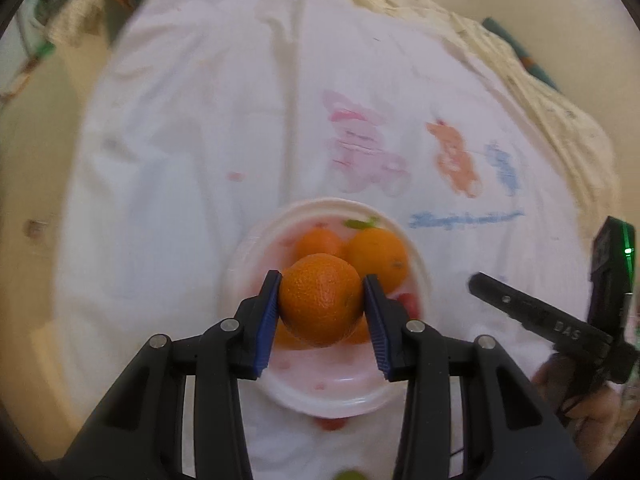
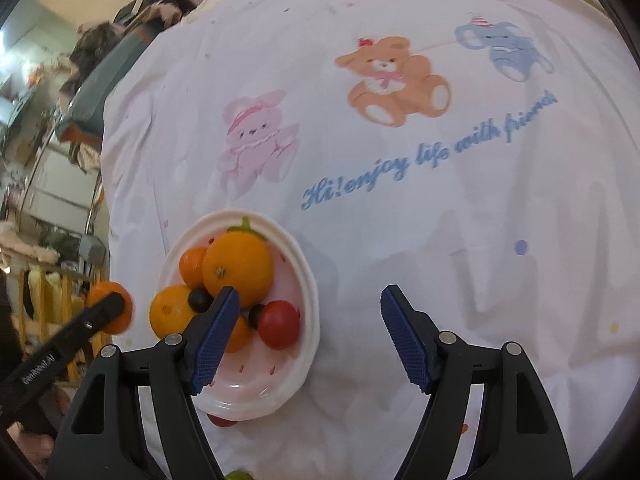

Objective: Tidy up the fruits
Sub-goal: 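Lower the tangerine onto the plate and open the left tool, then withdraw both tools up from the plate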

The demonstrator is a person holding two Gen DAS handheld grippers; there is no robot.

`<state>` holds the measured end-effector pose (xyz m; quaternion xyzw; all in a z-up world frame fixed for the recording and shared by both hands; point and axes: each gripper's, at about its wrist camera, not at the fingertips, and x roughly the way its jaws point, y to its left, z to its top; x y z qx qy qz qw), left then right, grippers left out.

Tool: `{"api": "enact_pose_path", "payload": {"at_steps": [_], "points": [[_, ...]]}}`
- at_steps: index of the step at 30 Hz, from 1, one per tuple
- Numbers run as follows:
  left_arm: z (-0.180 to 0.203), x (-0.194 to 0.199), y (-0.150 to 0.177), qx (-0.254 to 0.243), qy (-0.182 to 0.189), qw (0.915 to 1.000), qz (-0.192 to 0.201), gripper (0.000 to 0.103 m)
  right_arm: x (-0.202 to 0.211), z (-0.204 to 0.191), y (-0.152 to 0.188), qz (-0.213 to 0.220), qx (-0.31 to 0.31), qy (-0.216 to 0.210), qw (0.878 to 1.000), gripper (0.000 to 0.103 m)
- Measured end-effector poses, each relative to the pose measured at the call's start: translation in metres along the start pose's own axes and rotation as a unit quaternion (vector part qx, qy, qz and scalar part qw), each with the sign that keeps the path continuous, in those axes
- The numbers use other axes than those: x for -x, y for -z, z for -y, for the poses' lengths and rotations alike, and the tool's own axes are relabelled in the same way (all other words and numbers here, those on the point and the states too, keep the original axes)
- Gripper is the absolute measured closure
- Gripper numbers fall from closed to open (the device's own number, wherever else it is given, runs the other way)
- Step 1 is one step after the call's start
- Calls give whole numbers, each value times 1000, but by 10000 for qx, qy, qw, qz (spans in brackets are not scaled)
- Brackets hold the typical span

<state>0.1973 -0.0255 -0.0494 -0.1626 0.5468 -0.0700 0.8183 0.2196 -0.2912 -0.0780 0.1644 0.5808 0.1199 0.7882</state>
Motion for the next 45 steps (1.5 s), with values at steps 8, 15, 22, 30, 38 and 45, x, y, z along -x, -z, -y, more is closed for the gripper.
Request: {"api": "enact_pose_path", "payload": {"at_steps": [8,15,22,30,38,45], "points": [[16,-24,-4,-10,137,9998,-153,66,13,15,1,52,-121,-24,9999,27],[19,-32,-5,4,98,9997,-234,66,15,18,0,60,-163,-48,9998,27],[11,-18,-5,115,-146,9998,114,17,12,12,1,29,-55,-56,10000,27],[2,-12,-8,250,-191,9994,122,17,9,12,1,32,-23,40,10000,27],[-6,5,0,275,-318,9990,160,17,17,5,6,100,58,-6,9999,27],[-10,31,11,260,-520,9982,119,17,39,-6,18,148,232,-9,9996,27]]}}
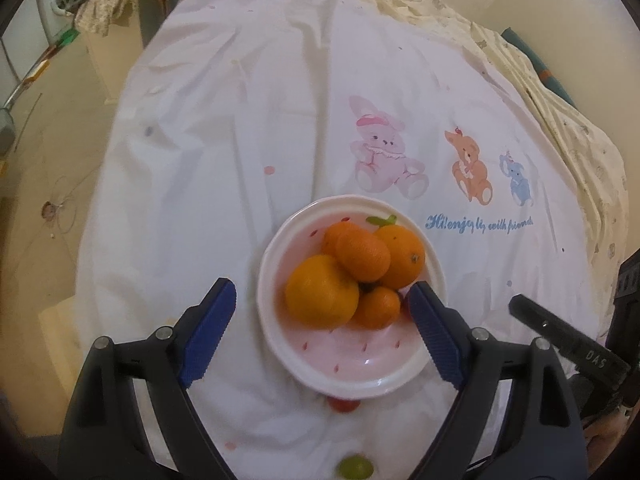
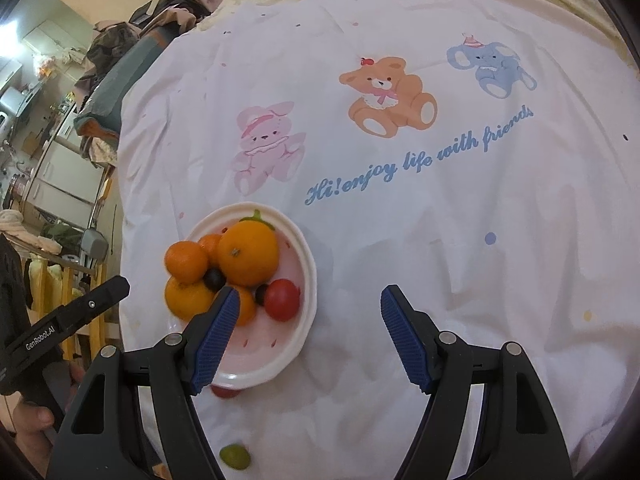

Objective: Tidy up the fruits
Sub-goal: 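Withdraw both tools up from the plate, then grasp the green tomato on the sheet with the right tool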

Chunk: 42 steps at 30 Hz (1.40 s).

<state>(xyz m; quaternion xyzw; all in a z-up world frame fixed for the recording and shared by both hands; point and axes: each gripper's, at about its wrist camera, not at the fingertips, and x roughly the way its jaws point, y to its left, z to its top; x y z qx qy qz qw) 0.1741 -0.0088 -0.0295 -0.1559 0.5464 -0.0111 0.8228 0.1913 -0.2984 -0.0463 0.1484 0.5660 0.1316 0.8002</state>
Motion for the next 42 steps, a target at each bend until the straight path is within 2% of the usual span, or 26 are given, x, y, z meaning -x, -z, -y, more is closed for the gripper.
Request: {"api": "enact_pose_path", "payload": {"at_steps": [7,15,20,25,28,32,34,42], "points": [[6,24,31,-420,-205,9989,-14,17,22,-12,23,11,105,-73,9999,27],[-12,39,69,-316,-250,9991,-153,17,15,-19,77,-326,185,-109,9992,27],[-23,50,90,-364,-358,9987,32,17,0,-28,105,-623,359,-264,9971,27],[-38,51,95,-225,-550,9979,245,17,-21,-44,125,-980,556,-450,9926,27],[-45,47,92,-34,-455,9987,234,17,-32,-58,132,-1118,913,-396,9887,27],[-43,45,89,-28,-394,9990,184,17,-42,-77,140,-1228,1425,-308,9817,28],[-40,47,88,-104,-438,9986,269,17,-49,-84,146,-1307,1645,-214,9775,33],[-34,49,88,-180,-312,9988,332,17,-66,-99,158,-1510,2124,38,9654,43]]}}
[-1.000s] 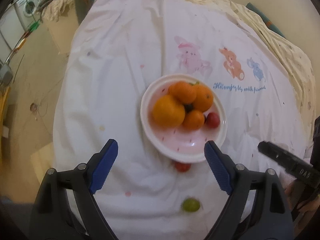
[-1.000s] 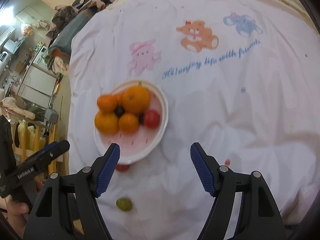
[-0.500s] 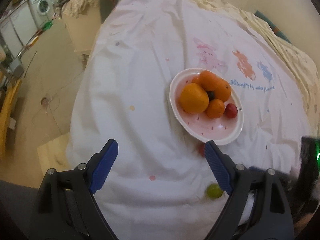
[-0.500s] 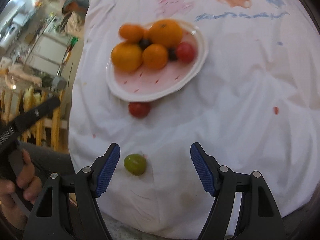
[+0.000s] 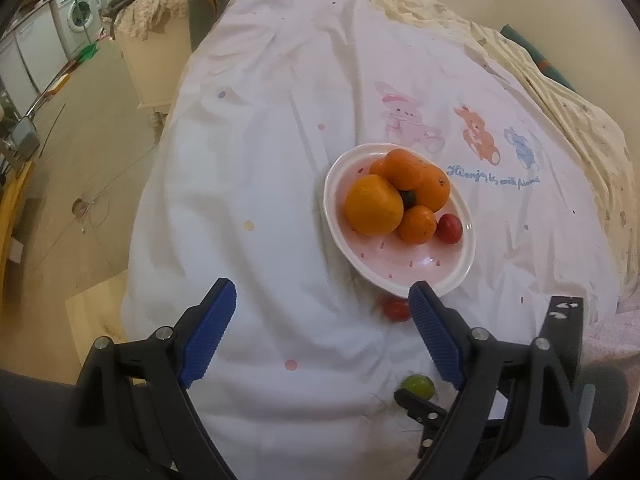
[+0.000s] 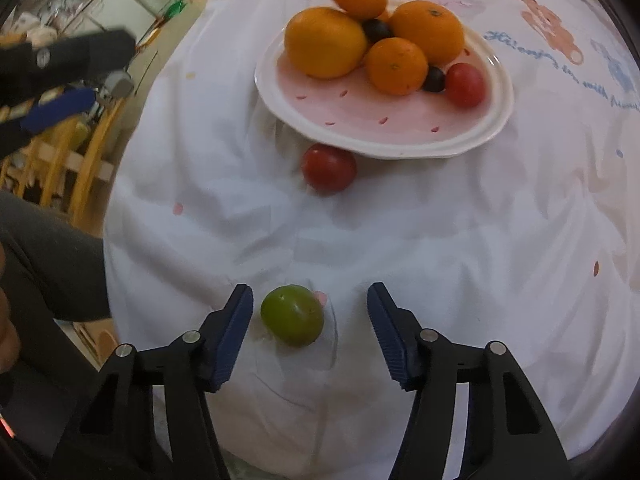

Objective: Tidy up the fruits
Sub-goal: 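Grasp the green tomato on the sheet with the right tool, then lift the green tomato with the right tool while the left tool grasps the red tomato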

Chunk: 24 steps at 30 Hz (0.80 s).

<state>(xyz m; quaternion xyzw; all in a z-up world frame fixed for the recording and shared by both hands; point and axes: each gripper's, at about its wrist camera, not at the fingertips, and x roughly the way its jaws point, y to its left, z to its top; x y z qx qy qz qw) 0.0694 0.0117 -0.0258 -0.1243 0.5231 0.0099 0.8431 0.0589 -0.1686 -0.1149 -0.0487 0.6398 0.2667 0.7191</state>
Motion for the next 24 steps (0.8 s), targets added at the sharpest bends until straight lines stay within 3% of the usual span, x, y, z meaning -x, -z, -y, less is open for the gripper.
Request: {"api": "enact_pose_path", "payload": {"at_steps": [5,8,9,13,18,24], "points": [[-1,2,0,23,112,9999,44,17,-4,-6,2,-45,141,1,9999,50],[0,2,0,49,121,9999,35,17,-6,-11,5,-77,259,30,9996,62],[-1,2,0,42,118,9999,32,17,-6,-12,5,-91,305,58,9995,71],[2,2,1,-66,21,10000,71,17,-2,-12,6,-67,375,66,9993,73],[3,1,0,-148,-79,9998,73,17,22,4,5,161,36,-182,9997,73],[3,-3,-1,-136,-28,9999,-15,17,85,38,-4,950,-516,-206,9939,73]]}}
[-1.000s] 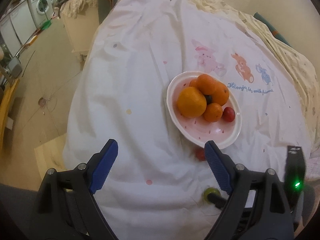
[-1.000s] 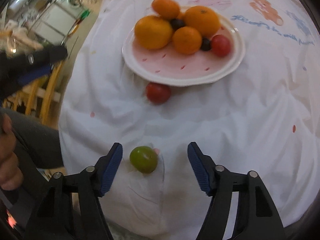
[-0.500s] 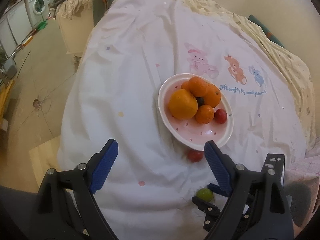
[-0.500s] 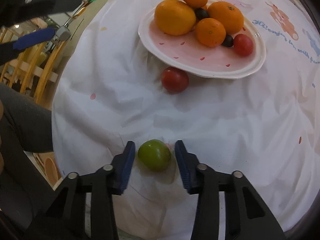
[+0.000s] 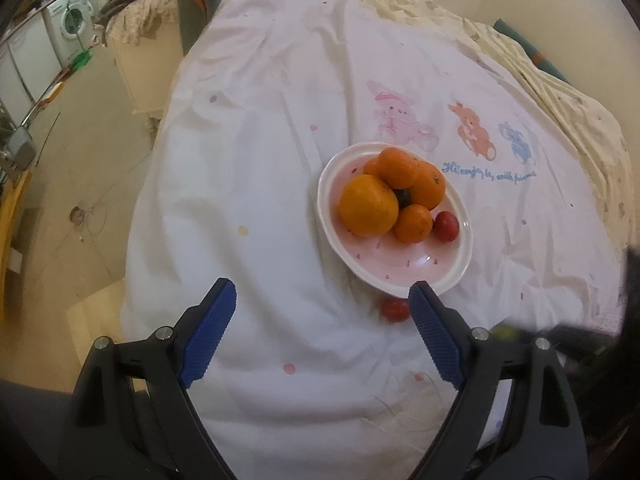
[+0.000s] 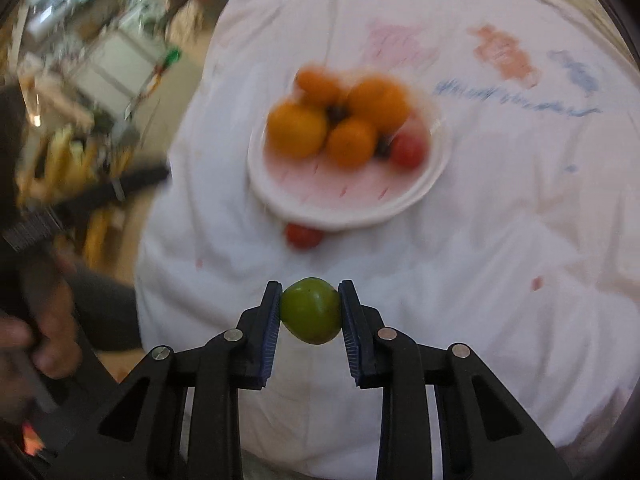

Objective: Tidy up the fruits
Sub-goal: 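Lift the green tomato with the right tool while the left tool grasps the red tomato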

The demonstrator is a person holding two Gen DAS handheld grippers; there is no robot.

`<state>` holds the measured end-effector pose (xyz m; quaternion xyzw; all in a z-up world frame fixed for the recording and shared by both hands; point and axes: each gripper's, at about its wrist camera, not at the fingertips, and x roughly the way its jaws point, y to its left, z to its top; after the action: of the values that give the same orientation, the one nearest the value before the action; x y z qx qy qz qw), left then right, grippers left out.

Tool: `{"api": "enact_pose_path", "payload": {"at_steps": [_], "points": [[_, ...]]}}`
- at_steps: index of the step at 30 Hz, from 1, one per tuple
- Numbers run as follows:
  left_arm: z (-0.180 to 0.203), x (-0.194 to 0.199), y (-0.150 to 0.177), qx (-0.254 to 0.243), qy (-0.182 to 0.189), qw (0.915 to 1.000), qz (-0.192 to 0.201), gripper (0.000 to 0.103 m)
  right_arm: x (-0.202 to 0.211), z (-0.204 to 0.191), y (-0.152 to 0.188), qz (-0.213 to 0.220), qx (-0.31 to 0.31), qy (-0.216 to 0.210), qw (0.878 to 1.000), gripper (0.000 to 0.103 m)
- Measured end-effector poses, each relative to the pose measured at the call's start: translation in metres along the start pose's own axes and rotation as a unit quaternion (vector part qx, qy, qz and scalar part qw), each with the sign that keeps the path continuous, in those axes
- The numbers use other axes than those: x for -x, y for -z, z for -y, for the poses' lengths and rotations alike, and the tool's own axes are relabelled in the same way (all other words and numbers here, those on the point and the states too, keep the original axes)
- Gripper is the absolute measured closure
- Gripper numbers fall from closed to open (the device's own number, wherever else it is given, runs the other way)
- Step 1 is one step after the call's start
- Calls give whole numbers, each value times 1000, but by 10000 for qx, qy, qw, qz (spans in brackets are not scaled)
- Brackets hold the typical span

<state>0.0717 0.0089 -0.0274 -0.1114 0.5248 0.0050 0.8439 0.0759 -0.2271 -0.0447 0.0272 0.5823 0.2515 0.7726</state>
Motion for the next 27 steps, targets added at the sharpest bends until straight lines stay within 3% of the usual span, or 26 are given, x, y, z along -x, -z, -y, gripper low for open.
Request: {"api": "enact_pose_path", "payload": {"at_steps": [6,13,18,25,27], "points": [[11,-12,7,-240,-7,9994,-233,18,32,26,-22,530,-318,41,9981,73],[46,-38,19,-682,79,9952,-700,20,26,57,-21,594,-792,-28,9951,73],[70,-70,26,-847,12,9915,-992,33,31,70,-20,670,-1025,-107,9924,73],[84,-99,27,-887,-66,9902,-1081,39,32,82,-18,638,-1239,-172,9901,73],[86,-102,25,-889,-42,9903,-1064,53,33,82,-19,645,-1218,-201,9903,73]]}}
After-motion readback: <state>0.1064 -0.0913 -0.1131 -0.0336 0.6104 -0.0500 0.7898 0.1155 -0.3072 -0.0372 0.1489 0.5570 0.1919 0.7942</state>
